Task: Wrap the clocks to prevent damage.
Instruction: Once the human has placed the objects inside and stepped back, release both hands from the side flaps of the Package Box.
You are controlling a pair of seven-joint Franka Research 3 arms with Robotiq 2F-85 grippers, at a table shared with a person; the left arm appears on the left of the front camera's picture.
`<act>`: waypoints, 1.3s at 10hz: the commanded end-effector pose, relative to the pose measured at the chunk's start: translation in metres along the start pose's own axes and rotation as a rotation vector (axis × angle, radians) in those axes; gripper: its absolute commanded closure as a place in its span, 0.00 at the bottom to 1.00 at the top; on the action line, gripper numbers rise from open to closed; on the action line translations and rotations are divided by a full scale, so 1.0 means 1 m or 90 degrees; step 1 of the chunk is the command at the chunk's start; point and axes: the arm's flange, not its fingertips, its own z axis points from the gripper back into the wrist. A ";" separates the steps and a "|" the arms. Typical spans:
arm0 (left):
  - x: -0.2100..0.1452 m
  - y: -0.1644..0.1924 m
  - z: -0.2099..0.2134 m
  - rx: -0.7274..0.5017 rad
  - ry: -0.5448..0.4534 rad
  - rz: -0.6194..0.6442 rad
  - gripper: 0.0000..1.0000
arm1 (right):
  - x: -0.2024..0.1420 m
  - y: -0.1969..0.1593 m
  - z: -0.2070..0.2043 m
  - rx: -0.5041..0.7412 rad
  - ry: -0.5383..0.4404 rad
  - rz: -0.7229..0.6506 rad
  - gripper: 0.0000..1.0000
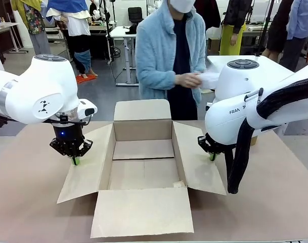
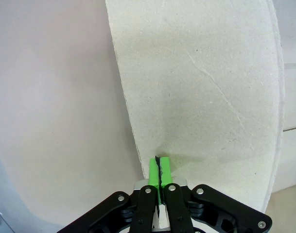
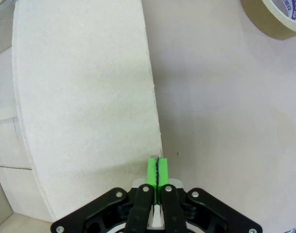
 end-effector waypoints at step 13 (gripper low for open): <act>-0.001 0.000 -0.001 0.000 0.001 0.000 1.00 | 0.000 0.000 0.000 -0.004 -0.002 -0.004 0.99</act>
